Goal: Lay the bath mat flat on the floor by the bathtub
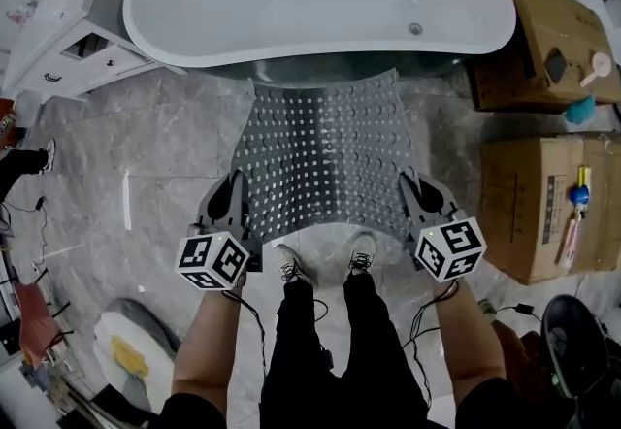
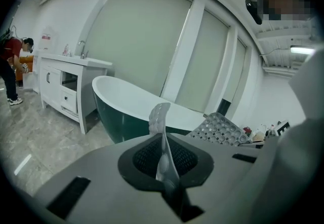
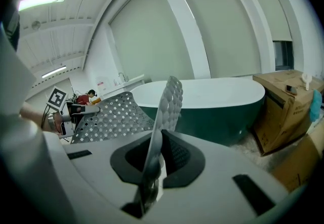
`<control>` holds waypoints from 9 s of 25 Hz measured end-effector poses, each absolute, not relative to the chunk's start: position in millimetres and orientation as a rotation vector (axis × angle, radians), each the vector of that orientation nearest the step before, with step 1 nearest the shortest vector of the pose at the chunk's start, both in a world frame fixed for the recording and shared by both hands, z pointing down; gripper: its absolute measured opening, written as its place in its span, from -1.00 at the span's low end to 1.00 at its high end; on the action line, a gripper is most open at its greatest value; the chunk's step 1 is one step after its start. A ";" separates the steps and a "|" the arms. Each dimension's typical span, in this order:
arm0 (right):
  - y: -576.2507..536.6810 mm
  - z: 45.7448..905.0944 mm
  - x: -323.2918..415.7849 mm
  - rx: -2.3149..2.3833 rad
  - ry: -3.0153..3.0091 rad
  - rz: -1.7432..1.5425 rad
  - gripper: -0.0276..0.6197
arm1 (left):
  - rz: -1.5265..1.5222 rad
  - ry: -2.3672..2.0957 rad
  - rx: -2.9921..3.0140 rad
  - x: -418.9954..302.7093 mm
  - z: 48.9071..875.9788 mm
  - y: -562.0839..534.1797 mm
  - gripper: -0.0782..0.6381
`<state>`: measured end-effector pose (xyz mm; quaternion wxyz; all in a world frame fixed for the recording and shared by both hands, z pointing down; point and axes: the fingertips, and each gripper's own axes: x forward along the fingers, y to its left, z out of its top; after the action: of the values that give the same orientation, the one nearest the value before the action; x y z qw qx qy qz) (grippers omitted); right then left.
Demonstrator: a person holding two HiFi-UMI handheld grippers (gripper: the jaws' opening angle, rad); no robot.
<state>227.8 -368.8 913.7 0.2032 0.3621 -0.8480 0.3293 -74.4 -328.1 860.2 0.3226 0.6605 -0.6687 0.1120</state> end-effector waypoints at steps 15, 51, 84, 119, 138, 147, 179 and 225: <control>-268.3 581.9 118.7 1.103 -2.460 0.659 -0.82 | 0.220 -1.811 1.946 -195.0 542.3 -215.0 -0.69; -336.6 910.3 112.0 1.127 -2.344 0.632 -0.82 | 0.391 -1.781 2.036 -259.7 877.2 -268.1 -0.69; -362.9 1001.3 163.1 1.378 -2.098 0.824 -0.52 | 0.579 -1.800 2.005 -263.4 940.2 -276.3 -0.62; -342.2 922.1 95.1 1.103 -2.346 0.488 -0.86 | 0.470 -1.758 2.115 -233.3 887.9 -269.0 -0.73; -302.0 820.3 85.2 1.142 -2.413 0.474 -0.86 | 0.284 -1.769 2.133 -208.9 775.7 -237.6 -0.73; -255.5 688.4 71.6 1.086 -2.399 0.544 -0.86 | 0.252 -1.732 2.068 -200.0 648.8 -186.2 -0.73; -113.9 135.0 64.1 1.233 -2.564 0.479 -0.86 | 0.107 -1.652 2.218 -142.3 121.2 -51.6 -0.73; 153.5 78.1 139.0 1.157 -2.737 0.417 -0.86 | 0.110 -1.653 2.244 -43.0 70.2 207.5 -0.73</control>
<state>139.0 153.5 78.1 0.0705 0.3846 -0.9099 0.1386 -43.0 207.5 70.2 0.1755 0.7920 -0.5835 0.0387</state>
